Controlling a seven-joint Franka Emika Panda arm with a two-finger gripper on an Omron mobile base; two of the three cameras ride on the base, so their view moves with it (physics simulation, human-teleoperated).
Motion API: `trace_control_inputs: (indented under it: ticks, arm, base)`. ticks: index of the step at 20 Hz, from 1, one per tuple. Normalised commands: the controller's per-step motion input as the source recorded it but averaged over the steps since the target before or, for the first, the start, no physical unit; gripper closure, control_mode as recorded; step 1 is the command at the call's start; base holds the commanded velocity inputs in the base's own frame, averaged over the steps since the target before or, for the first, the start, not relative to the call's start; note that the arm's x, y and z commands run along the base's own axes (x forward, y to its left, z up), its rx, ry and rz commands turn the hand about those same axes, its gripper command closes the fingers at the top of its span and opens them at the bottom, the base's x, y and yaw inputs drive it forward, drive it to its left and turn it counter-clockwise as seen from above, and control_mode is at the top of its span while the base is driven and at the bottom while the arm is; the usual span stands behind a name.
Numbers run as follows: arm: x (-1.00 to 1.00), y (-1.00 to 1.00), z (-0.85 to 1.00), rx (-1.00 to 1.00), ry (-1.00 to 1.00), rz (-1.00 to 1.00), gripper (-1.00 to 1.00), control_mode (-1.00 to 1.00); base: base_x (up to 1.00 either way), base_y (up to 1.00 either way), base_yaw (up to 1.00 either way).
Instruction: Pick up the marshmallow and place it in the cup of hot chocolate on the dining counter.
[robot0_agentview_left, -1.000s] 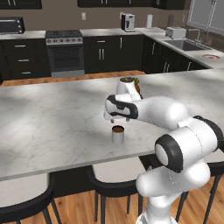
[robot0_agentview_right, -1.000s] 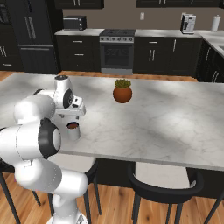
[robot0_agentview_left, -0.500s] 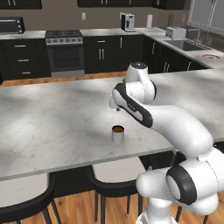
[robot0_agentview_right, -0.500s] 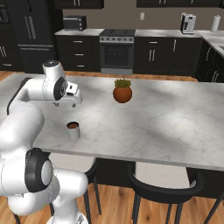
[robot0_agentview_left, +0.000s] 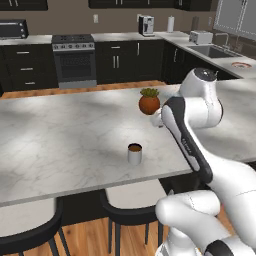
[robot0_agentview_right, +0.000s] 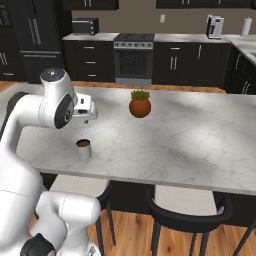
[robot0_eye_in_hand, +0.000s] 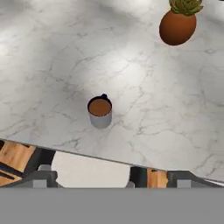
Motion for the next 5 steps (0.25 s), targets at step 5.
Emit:
trace_control_inputs:
  ticks: [5]
  arm:
    - [-1.0,-0.59,0.01,0.0,-0.24,0.01,-1.0,-1.0]
  base:
    - [0.0,0.0,0.0]
